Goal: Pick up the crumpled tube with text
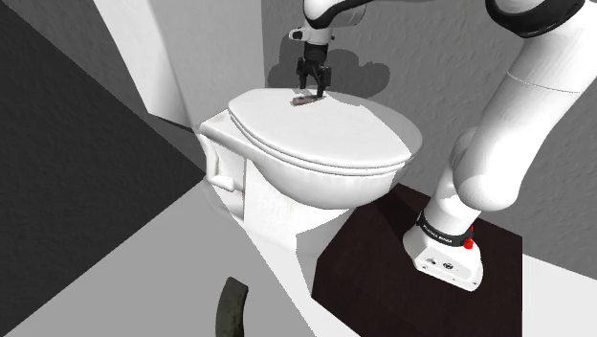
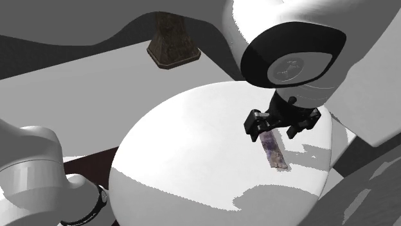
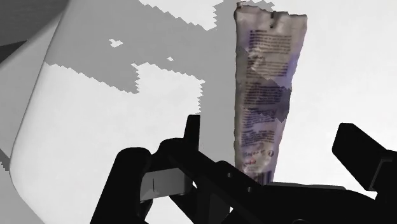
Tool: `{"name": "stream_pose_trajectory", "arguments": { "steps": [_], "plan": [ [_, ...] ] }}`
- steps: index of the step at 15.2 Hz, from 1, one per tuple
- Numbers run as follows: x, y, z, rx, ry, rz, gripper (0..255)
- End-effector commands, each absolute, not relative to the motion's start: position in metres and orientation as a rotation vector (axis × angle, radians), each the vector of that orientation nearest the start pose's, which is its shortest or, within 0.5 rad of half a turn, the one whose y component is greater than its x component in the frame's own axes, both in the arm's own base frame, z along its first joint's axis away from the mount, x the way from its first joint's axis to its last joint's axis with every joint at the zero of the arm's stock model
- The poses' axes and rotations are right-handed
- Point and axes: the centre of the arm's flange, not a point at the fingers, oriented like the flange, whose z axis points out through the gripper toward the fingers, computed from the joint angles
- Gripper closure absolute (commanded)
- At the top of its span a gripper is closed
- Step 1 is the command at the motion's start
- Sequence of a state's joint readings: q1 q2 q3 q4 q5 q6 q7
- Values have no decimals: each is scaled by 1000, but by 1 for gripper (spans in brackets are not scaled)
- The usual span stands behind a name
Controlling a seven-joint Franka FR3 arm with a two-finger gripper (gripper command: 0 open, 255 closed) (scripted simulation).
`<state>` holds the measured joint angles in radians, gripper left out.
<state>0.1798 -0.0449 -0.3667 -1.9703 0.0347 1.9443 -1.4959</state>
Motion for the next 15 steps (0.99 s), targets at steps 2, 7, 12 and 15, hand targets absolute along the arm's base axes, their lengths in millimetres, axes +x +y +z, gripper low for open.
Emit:
{"name": "stream_pose_trajectory", "arguments": {
  "steps": [2,7,12,15],
  "plan": [
    [538,-103,470,-2486,-1886,-74,0],
    [538,-103,470,-2486,-1886,-74,255],
    [538,-103,470,-2486,-1886,-74,255],
    [538,-103,475,-2486,-1886,-74,255]
  ]
}}
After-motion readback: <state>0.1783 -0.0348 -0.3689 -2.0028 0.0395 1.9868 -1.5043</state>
